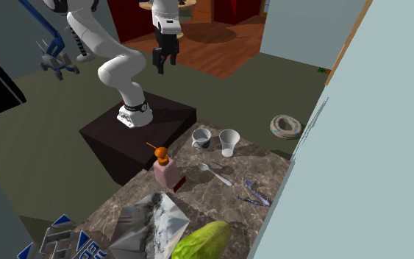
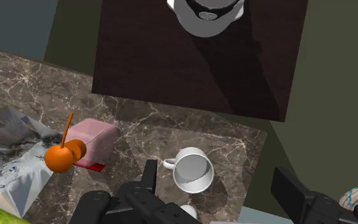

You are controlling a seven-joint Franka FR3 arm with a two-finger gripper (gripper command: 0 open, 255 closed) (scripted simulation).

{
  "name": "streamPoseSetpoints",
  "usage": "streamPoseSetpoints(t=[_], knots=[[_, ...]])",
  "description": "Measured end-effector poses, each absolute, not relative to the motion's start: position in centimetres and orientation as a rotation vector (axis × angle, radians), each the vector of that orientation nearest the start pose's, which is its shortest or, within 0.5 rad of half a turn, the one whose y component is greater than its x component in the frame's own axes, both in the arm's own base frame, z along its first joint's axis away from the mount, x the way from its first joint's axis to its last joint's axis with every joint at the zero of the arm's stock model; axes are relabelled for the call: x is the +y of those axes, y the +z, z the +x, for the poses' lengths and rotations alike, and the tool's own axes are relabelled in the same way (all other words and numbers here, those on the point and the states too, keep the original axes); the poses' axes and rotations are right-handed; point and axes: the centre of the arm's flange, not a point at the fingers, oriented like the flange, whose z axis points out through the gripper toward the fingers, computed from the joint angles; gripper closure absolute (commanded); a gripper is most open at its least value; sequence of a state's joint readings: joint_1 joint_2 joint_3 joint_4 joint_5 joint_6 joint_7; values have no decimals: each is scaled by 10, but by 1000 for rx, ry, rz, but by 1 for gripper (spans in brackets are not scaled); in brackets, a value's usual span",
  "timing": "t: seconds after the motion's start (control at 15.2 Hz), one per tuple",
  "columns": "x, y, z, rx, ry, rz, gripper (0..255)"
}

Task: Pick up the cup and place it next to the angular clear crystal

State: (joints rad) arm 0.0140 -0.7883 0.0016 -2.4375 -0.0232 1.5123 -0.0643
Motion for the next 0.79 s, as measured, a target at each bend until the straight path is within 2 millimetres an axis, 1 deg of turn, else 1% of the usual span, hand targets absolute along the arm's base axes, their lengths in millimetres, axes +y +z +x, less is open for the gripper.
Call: streamPoseSetpoints(t=[0.07,0.13,0.2,0.33,0.46,0.59,0.66,0.79], knots=[[2,548,296,-126,217,-3153,0],[5,544,299,-126,217,-3156,0],[8,539,306,-127,216,-3163,0],[18,522,322,-130,213,-3177,0],[29,500,337,-133,210,-3193,0],[37,486,352,-136,203,-3209,0],[42,481,363,-138,200,-3217,0],[50,459,383,-141,196,-3233,0]])
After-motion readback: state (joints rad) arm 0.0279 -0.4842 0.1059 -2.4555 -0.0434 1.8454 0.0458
